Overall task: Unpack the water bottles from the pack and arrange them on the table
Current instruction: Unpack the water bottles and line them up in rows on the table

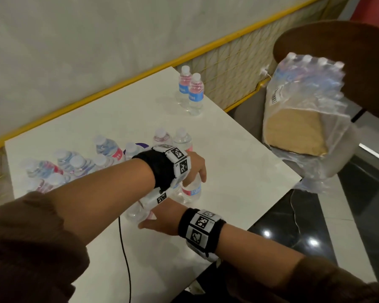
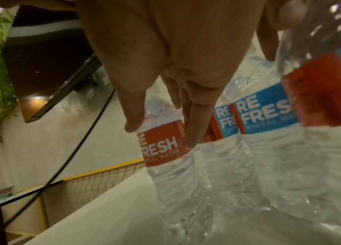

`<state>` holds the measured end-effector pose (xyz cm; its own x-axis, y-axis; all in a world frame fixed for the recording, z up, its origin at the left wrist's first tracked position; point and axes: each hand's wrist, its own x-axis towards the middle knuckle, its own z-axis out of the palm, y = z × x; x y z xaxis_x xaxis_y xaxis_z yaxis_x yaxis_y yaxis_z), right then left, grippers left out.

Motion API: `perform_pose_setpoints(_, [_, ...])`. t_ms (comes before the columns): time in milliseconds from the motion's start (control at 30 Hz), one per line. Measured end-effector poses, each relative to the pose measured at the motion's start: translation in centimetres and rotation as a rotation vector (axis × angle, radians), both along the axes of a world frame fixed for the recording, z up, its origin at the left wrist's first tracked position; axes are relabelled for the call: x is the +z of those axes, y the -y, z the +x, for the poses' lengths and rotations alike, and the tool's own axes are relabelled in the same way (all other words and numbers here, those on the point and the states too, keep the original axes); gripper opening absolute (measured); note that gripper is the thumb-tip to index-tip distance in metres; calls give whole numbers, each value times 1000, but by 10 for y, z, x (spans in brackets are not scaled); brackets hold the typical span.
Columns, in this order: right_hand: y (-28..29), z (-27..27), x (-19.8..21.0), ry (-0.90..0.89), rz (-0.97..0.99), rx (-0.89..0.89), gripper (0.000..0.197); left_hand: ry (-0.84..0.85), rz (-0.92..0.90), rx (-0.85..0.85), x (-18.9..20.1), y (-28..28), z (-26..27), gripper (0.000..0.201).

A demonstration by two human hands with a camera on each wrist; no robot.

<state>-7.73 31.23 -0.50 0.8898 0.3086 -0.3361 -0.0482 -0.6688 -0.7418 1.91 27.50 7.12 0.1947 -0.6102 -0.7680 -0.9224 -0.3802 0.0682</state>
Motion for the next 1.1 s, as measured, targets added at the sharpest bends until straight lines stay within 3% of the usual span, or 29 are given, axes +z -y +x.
perform_pose_setpoints(133, [15,-5,7,82,-95,132,55,-18,26,59,-2,0,-1,62])
perform_pose_setpoints(200, [30,-9,12,-11,-93,162,61,-4,27,60,-1,1,-4,64])
perform_pose_setpoints(333, [80,-13,28,-123,-154,257,51,-1,-59,122,8,15,-1,70])
perform_pose_setpoints(433, [136,-10,24,-164,-213,197,36,-36,-267,215,9,55,9,57])
perform_pose_setpoints(567, [224,-10,4,-306,-225,-26,30,-65,-459,303,-11,131,12,46])
perform_pose_setpoints(700, [307,-17,-9,-269,-262,-309,25,-66,-498,381,-41,203,11,38])
perform_pose_setpoints(833, [373,-15,-14,-251,-126,-578,18,-59,-556,463,-57,257,18,40])
perform_pose_setpoints(933, [419,-1,-15,-139,-246,-670,20,-65,-569,460,-62,280,27,46])
perform_pose_setpoints(1100, [478,55,-15,-29,-165,-866,35,5,-969,590,-49,298,32,44])
